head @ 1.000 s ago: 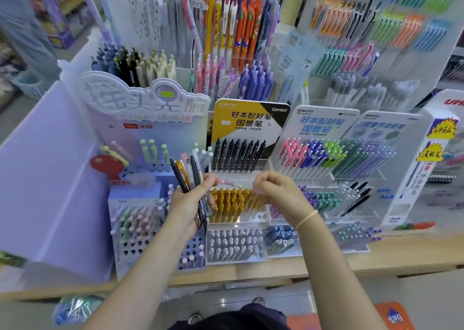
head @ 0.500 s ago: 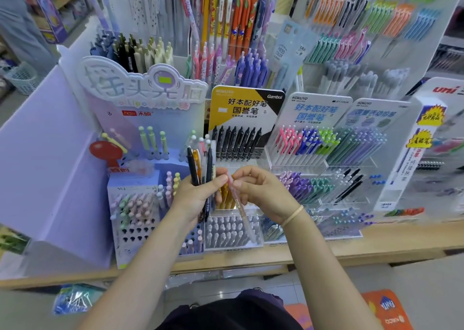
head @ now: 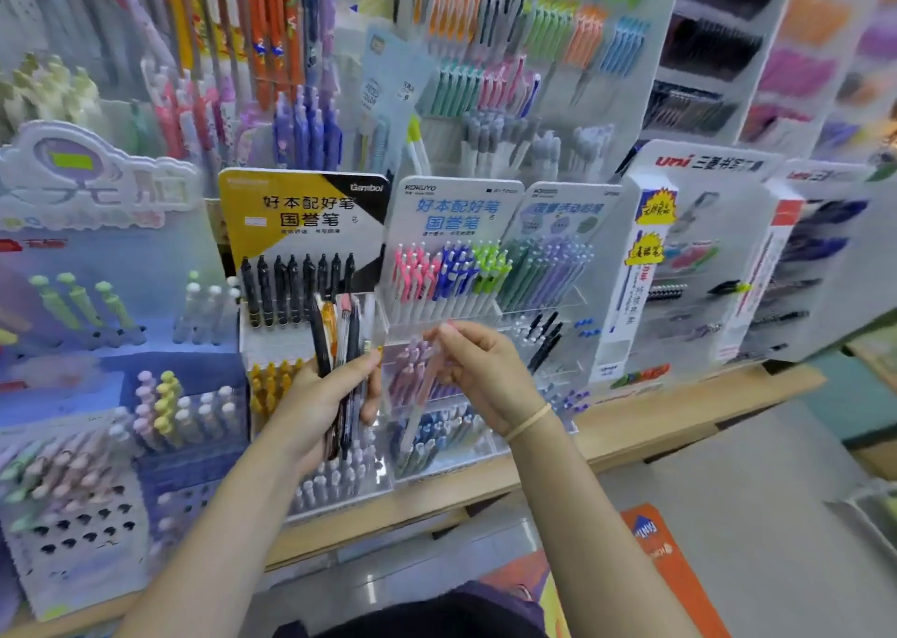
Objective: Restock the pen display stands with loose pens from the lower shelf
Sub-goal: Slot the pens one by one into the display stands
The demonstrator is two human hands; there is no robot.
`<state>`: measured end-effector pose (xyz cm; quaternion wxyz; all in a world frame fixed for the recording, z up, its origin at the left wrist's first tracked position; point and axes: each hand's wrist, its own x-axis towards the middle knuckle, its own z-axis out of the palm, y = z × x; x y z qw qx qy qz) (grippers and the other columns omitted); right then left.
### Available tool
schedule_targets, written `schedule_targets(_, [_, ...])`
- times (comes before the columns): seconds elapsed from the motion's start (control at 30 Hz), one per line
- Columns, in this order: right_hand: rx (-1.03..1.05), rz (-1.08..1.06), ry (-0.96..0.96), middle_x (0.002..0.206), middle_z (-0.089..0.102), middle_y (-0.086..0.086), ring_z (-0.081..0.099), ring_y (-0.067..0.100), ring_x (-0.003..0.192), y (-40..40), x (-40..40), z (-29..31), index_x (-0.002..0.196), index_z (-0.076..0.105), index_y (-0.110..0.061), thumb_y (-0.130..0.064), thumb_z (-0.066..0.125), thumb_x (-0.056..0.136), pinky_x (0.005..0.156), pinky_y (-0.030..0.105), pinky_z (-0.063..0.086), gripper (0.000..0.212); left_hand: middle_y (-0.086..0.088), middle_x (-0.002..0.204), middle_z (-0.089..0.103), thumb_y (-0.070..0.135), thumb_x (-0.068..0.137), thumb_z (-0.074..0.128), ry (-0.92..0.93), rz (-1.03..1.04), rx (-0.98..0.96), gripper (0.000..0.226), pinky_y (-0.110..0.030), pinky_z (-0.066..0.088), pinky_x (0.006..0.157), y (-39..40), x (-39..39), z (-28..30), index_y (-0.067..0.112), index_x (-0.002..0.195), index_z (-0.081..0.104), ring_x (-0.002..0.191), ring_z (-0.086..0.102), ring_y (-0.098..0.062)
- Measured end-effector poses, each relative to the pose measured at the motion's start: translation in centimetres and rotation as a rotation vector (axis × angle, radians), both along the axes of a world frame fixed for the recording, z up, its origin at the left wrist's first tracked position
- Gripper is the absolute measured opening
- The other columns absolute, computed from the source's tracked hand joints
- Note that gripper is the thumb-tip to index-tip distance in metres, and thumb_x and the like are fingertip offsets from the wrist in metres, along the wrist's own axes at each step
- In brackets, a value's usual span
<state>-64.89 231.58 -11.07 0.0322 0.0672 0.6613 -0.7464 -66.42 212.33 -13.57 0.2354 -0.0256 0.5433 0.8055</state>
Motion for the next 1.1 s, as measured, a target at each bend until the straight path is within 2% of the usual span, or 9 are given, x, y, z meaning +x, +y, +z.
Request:
schedule_targets(0.17, [0.016, -0.187, 0.063, 0.056, 0.05, 0.001, 0.041, 0.017, 0.051, 10.4, 0.6, 0.7, 0.079, 0.071, -0.009, -0.008, 0.065, 0.092, 0.05, 0.026, 0.032, 0.015, -0.006, 0.062, 0.058, 0.017, 0.092, 0.063, 0.039, -0.075, -0.04, 0.019, -0.021, 0.042, 0.038, 11.2, -0.8, 2.4, 0.003, 0.081, 0.059, 0.04, 0.049, -0.016])
schedule_targets(0.27, [-0.021, -0.306, 0.086, 0.055, 0.049, 0.0, 0.04, 0.016, 0.049, 19.4, 0.9, 0.6, 0.075, 0.068, -0.013, -0.007, 0.068, 0.091, 0.051, 0.027, 0.033, 0.018, -0.005, 0.06, 0.061, 0.012, 0.093, 0.061, 0.032, -0.085, -0.049, 0.013, -0.022, 0.04, 0.036, 20.1, -1.3, 2.8, 0.002, 0.086, 0.062, 0.037, 0.049, -0.015])
schedule_targets(0.37, [-0.016, -0.356, 0.111, 0.055, 0.047, -0.002, 0.037, 0.013, 0.05, 28.6, 0.6, 0.7, 0.076, 0.068, -0.016, -0.01, 0.068, 0.092, 0.05, 0.024, 0.031, 0.016, -0.006, 0.062, 0.061, 0.022, 0.082, 0.068, 0.053, -0.079, -0.061, 0.02, -0.021, 0.04, 0.037, 29.1, -1.6, 3.2, 0.002, 0.082, 0.064, 0.038, 0.05, -0.015])
schedule_targets(0.43, [0.003, -0.358, 0.125, 0.055, 0.045, -0.003, 0.034, 0.013, 0.051, 34.2, -0.3, 0.8, 0.075, 0.069, -0.018, -0.012, 0.069, 0.091, 0.049, 0.024, 0.029, 0.017, -0.004, 0.06, 0.062, 0.018, 0.089, 0.065, 0.062, -0.04, -0.062, 0.014, -0.021, 0.04, 0.037, 34.6, -1.8, 3.5, 0.004, 0.084, 0.063, 0.038, 0.05, -0.014])
schedule_targets(0.57, [0.082, -0.337, 0.201, 0.067, 0.059, -0.001, 0.046, 0.01, 0.056, 42.4, -2.3, 2.5, 0.095, 0.076, -0.013, -0.018, 0.07, 0.09, 0.052, 0.021, 0.038, 0.009, -0.002, 0.057, 0.063, 0.016, 0.091, 0.065, 0.037, 0.097, -0.054, 0.016, -0.02, 0.041, 0.037, 42.7, -2.2, 4.3, 0.006, 0.079, 0.063, 0.037, 0.051, -0.013])
schedule_targets(0.67, [0.102, -0.305, 0.259, 0.087, 0.071, 0.006, 0.056, 0.003, 0.06, 46.0, -4.4, 5.1, 0.098, 0.072, -0.011, -0.008, 0.059, 0.098, 0.058, 0.016, 0.046, 0.013, -0.003, 0.058, 0.064, 0.02, 0.088, 0.068, 0.003, 0.209, -0.052, 0.015, -0.021, 0.042, 0.038, 45.7, -2.5, 5.1, 0.006, 0.082, 0.066, 0.038, 0.052, -0.014])
schedule_targets(0.77, [0.116, -0.272, 0.36, 0.115, 0.07, 0.009, 0.061, 0.012, 0.078, 48.3, -7.1, 7.0, 0.099, 0.069, -0.013, -0.009, 0.057, 0.099, 0.07, 0.022, 0.051, 0.013, -0.003, 0.058, 0.063, 0.016, 0.095, 0.063, -0.003, 0.276, -0.069, 0.019, -0.019, 0.042, 0.038, 47.5, -3.0, 6.0, 0.004, 0.082, 0.067, 0.038, 0.051, -0.014])
schedule_targets(0.9, [0.039, -0.318, 0.501, 0.106, 0.065, 0.018, 0.065, 0.02, 0.091, 49.5, -9.6, 9.1, 0.115, 0.061, 0.003, 0.001, 0.058, 0.096, 0.077, 0.027, 0.057, 0.019, -0.006, 0.061, 0.062, 0.016, 0.095, 0.064, 0.045, 0.32, -0.081, 0.017, -0.022, 0.044, 0.04, 49.0, -4.4, 7.0, 0.002, 0.085, 0.067, 0.039, 0.051, -0.015])
schedule_targets(1.1, [0.17, -0.148, 0.588, 0.097, 0.068, 0.003, 0.066, 0.015, 0.094, 48.3, -12.5, 9.2, 0.108, 0.067, -0.008, 0.002, 0.064, 0.092, 0.087, 0.025, 0.055, 0.019, -0.008, 0.069, 0.065, 0.03, 0.087, 0.073, 0.06, 0.358, -0.136, 0.025, -0.025, 0.044, 0.039, 49.5, -5.5, 6.9, 0.006, 0.084, 0.067, 0.047, 0.055, -0.016])
